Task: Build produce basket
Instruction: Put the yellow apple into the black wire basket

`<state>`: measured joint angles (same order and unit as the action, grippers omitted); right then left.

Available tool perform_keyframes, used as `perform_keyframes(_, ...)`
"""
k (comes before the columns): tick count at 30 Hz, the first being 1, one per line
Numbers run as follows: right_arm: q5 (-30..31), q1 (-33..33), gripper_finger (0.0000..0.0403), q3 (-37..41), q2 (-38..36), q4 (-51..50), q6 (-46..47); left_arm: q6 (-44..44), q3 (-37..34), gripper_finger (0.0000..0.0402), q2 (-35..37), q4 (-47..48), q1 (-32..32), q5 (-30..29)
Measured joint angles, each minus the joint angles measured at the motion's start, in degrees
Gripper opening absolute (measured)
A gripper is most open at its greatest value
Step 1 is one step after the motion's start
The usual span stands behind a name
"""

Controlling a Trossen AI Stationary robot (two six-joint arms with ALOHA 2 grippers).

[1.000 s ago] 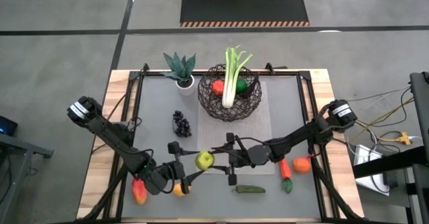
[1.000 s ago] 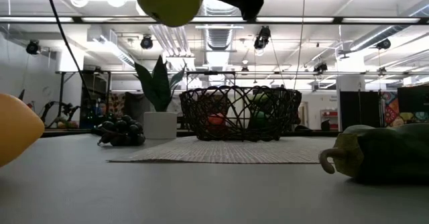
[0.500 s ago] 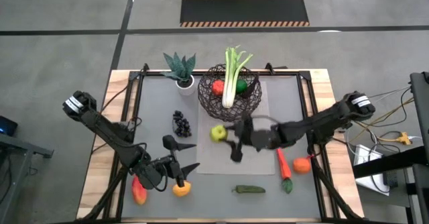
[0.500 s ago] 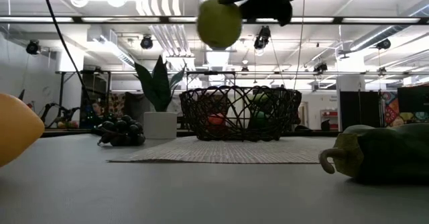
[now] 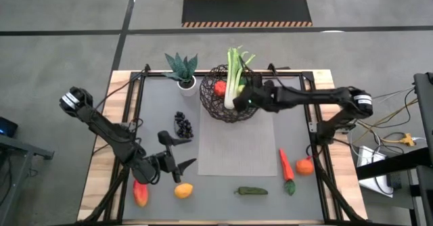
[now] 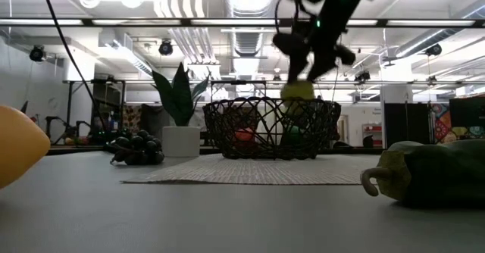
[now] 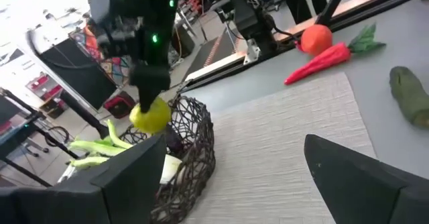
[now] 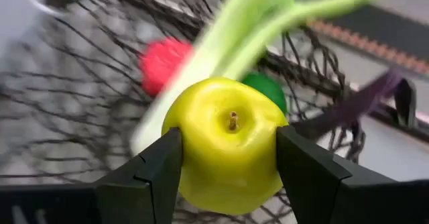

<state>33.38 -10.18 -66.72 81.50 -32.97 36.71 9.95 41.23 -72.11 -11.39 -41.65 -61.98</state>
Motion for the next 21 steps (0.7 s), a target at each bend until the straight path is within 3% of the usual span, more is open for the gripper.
perform_keyframes(4, -5.3, -3.8, 0.0201, 2.2, 2.7, 1.0, 1.0, -0.6, -0.7, 0.0336, 0.4, 0.0, -0.1, 0.0)
perform_keyframes(21, -4.7, -4.8, 0.0203, 2.4, 11.0, 3.7, 3.2, -2.2, -0.8, 0.0336, 0.1, -0.1, -0.1, 0.1)
